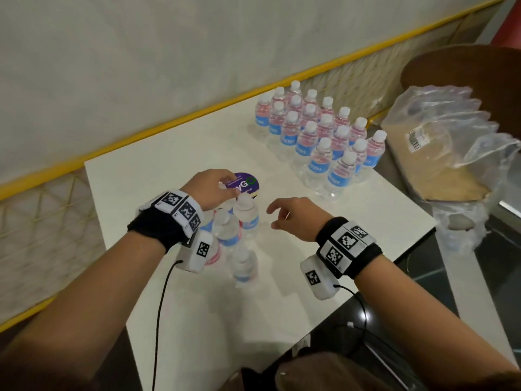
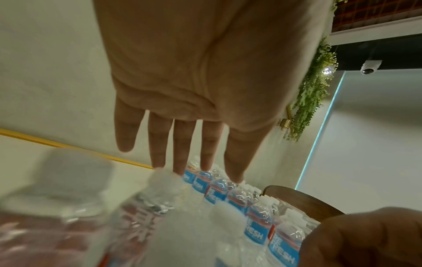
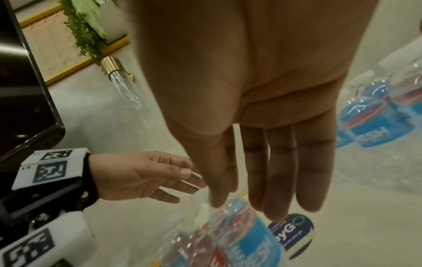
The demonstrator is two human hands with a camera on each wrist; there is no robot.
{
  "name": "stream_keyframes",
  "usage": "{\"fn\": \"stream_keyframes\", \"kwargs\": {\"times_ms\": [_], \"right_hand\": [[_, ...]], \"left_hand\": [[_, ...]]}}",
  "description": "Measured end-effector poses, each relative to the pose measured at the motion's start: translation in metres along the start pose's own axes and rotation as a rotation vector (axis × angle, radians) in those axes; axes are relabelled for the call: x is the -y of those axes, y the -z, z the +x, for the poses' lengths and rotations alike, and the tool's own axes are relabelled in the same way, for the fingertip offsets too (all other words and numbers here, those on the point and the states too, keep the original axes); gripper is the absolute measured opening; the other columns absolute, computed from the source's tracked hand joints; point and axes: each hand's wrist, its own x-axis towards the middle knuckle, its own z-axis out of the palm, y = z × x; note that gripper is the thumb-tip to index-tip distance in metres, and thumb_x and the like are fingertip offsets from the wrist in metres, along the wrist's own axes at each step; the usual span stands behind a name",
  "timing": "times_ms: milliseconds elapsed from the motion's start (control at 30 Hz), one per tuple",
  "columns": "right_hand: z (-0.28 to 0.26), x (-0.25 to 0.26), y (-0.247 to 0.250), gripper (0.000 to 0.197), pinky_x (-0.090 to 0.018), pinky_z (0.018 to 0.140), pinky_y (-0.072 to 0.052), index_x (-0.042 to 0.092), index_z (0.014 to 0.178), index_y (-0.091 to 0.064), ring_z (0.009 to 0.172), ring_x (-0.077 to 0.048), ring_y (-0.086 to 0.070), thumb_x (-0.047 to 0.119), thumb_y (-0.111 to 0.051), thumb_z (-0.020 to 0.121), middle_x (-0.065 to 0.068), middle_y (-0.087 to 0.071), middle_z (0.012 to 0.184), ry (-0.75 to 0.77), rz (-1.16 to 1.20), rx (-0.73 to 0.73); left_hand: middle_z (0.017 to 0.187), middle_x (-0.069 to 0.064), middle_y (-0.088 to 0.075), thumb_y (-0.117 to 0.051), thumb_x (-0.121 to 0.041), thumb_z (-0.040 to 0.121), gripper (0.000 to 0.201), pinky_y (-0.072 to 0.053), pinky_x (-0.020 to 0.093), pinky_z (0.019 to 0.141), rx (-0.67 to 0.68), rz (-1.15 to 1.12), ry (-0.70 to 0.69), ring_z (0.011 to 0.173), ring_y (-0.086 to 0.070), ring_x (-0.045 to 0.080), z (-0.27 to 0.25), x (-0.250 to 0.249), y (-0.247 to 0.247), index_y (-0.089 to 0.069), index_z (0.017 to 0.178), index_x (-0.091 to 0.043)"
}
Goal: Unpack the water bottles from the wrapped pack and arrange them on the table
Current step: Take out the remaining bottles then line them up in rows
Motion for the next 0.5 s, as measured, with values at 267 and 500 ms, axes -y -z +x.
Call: {"fn": "stream_keyframes", "kwargs": {"times_ms": [267, 500], "right_hand": [[-0.012, 0.037, -0.056, 0.067, -0.031, 0.097, -0.045, 0.029, 0.133, -0.042, 0.107, -0.017, -0.056, 0.055, -0.067, 0.077, 0.000, -0.054, 0.122, 0.016, 0.091, 0.097], [-0.015, 0.045, -0.098, 0.062, -0.032, 0.080, -0.045, 0.024, 0.123, -0.040, 0.099, -0.028, -0.054, 0.023, -0.075, 0.072, -0.010, -0.055, 0.114, -0.001, 0.044, 0.023]], "left_hand": [[0.153, 0.011, -0.024, -0.070, -0.042, 0.080, 0.092, -0.028, 0.037, 0.111, -0.146, -0.238, 0.022, 0.140, -0.027, 0.024, -0.045, 0.048, -0.023, -0.016, 0.151, -0.023], [0.153, 0.004, 0.003, -0.088, -0.040, 0.055, 0.114, -0.019, 0.025, 0.114, -0.246, -0.369, -0.017, 0.145, -0.001, 0.012, -0.081, 0.063, -0.074, -0.016, 0.141, -0.018]]}}
